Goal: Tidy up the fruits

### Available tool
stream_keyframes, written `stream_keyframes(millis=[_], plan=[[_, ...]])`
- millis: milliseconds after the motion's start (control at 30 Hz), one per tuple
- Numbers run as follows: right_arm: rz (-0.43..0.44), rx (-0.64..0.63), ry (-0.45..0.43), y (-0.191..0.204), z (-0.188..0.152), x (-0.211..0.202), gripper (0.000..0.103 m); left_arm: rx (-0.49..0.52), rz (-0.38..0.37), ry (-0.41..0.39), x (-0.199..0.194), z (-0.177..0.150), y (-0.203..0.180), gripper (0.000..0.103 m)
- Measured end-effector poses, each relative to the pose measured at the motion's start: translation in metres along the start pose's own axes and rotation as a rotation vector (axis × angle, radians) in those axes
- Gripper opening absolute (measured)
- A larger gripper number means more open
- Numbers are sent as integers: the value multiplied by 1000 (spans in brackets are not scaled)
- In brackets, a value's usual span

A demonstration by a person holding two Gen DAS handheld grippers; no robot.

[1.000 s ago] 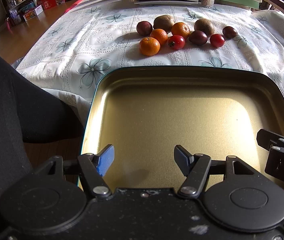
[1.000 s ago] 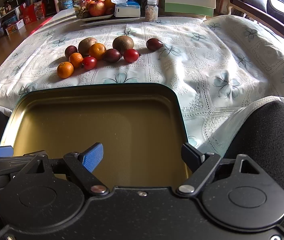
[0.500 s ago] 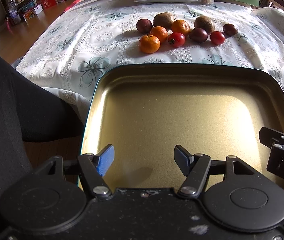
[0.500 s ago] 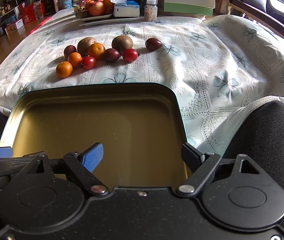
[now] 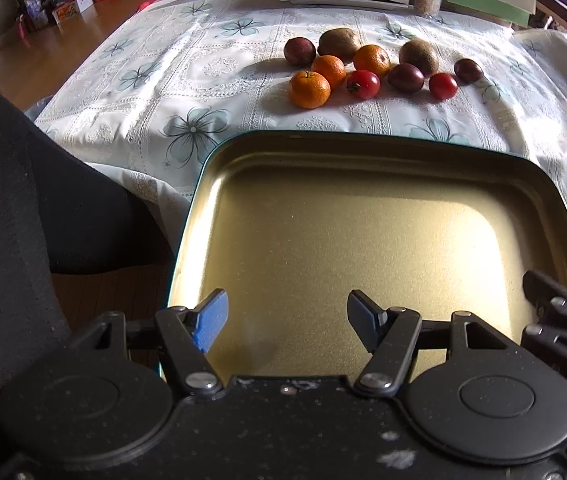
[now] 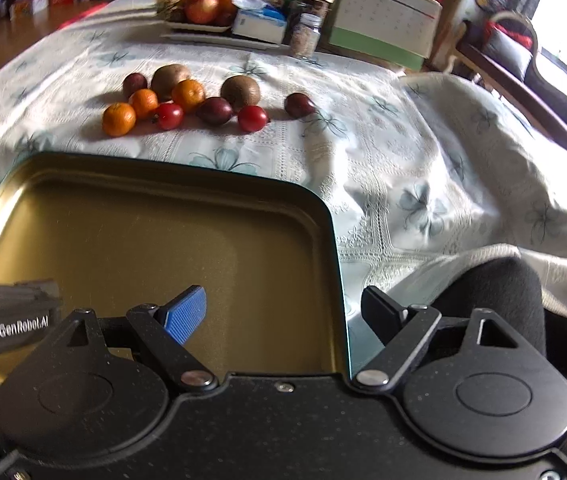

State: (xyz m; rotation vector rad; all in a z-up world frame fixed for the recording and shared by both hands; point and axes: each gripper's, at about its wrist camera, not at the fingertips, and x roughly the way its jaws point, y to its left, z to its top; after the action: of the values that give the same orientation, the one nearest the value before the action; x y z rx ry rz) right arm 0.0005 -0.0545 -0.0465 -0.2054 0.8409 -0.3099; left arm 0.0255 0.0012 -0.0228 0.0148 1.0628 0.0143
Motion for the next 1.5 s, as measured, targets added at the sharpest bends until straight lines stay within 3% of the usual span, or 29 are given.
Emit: stream_keyframes(millis=[67,233,400,500,633,833,967,1133,1333,1500], plan=[[26,-45,-4,4,2,-1,72,-23,2,15,0,4,4,69],[152,-19,76,1,12,11,66,-13,38,-7,-4,29,13,68],[269,67,227,-6,26,33,56,-48,34,-39,-3,79,26,68],[315,110,269,-13,38,41,49,-33,69,-78,2,109,27,67],[340,190,245,-29,61,46,49,-16,66,-88,13,144,27,66],[344,223,243,-43,104,70,49,-22,-21,-47,42,176,26,56],[299,260,203,-48,124,90,50,10,-88,-60,56,174,21,55],[350,319,155,-54,137,117,50,35,-129,-50,66,164,17,55],[287,326,99,-52,150,146,50,25,-101,-62,78,166,11,55],[358,334,96,-54,157,166,50,32,-108,-26,90,166,8,55]])
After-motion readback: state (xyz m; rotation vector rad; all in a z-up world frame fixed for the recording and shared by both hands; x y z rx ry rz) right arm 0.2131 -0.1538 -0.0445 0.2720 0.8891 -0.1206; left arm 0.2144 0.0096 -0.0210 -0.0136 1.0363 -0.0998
